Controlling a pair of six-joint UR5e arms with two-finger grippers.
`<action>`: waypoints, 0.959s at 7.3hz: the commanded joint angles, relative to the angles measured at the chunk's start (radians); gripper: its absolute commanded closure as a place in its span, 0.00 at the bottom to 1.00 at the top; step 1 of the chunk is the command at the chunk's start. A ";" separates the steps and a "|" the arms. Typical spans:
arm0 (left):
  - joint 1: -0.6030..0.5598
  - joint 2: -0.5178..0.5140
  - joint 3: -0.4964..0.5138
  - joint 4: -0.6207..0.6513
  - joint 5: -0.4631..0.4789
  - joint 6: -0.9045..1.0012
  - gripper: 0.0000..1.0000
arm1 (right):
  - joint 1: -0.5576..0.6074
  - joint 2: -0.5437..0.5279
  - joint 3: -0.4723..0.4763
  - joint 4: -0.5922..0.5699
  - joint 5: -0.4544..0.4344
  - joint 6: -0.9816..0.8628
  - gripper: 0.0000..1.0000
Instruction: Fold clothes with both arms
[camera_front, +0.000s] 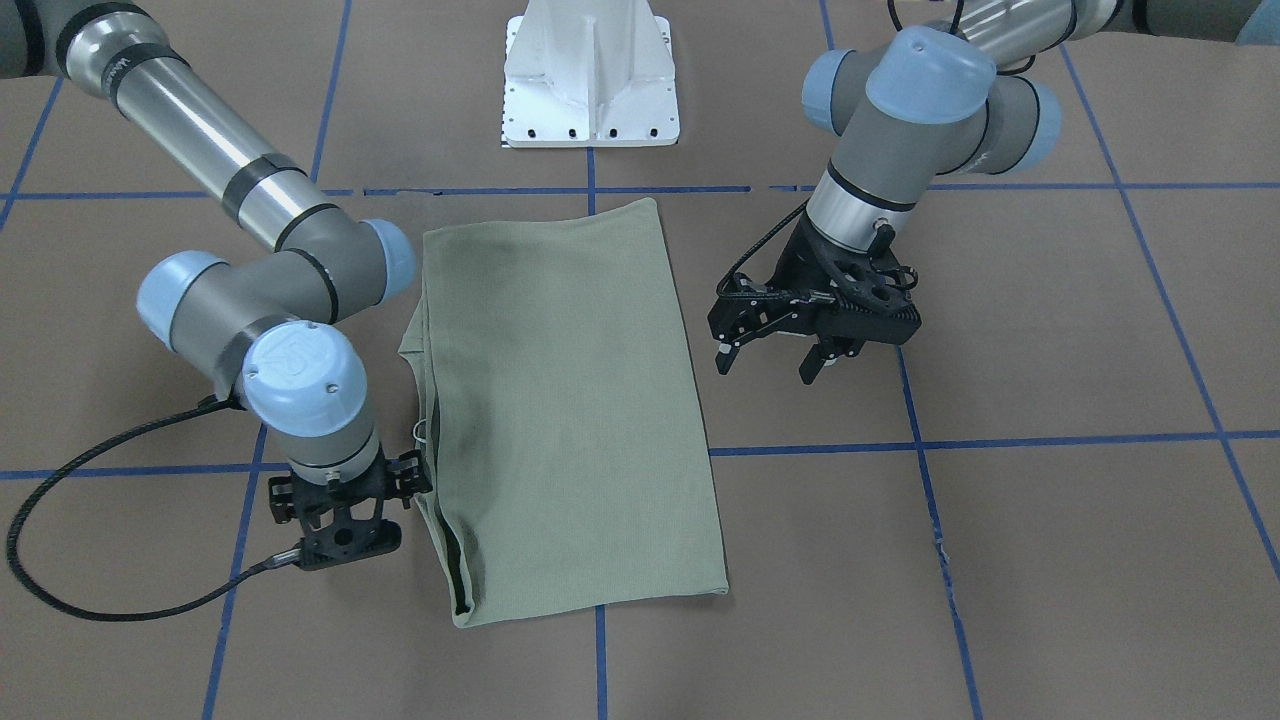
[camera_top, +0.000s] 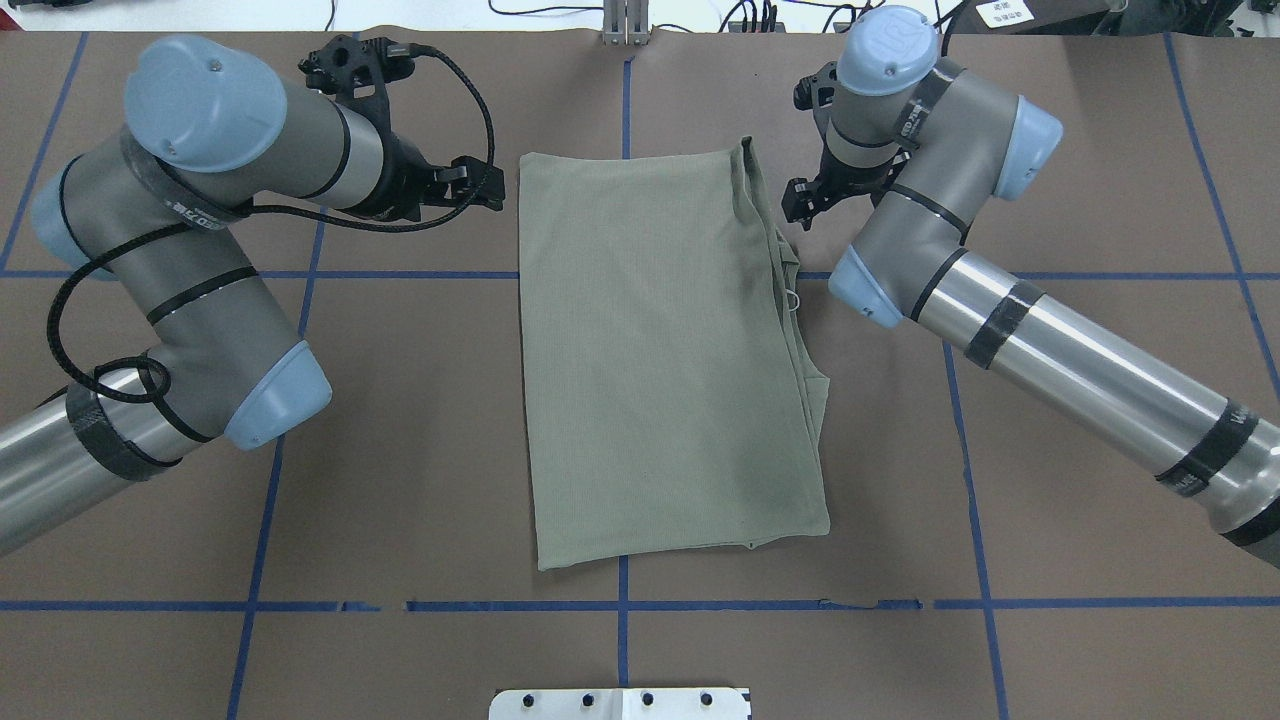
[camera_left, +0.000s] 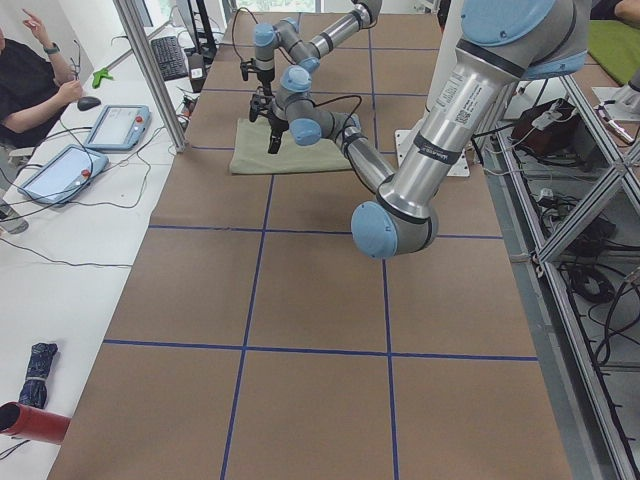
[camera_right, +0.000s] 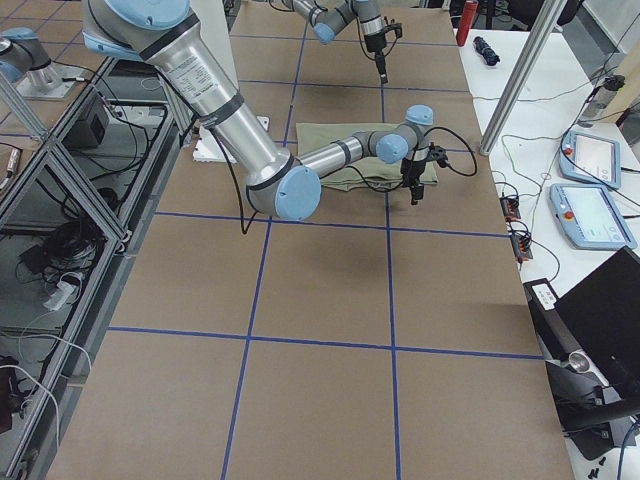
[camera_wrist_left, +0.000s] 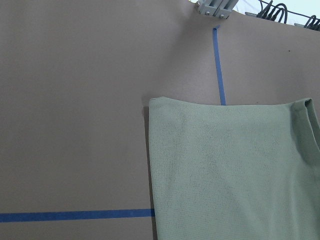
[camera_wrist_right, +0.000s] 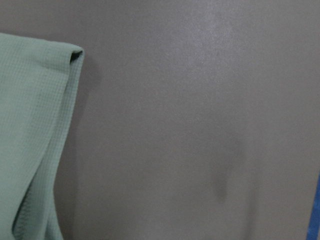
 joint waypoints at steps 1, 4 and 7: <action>0.000 0.007 -0.003 0.001 -0.005 -0.009 0.00 | 0.012 -0.014 0.071 0.005 0.076 0.012 0.00; 0.120 0.039 -0.078 0.003 -0.100 -0.337 0.00 | 0.008 -0.237 0.432 0.007 0.231 0.250 0.00; 0.438 0.131 -0.189 0.076 0.107 -0.639 0.01 | -0.048 -0.521 0.747 0.008 0.229 0.352 0.00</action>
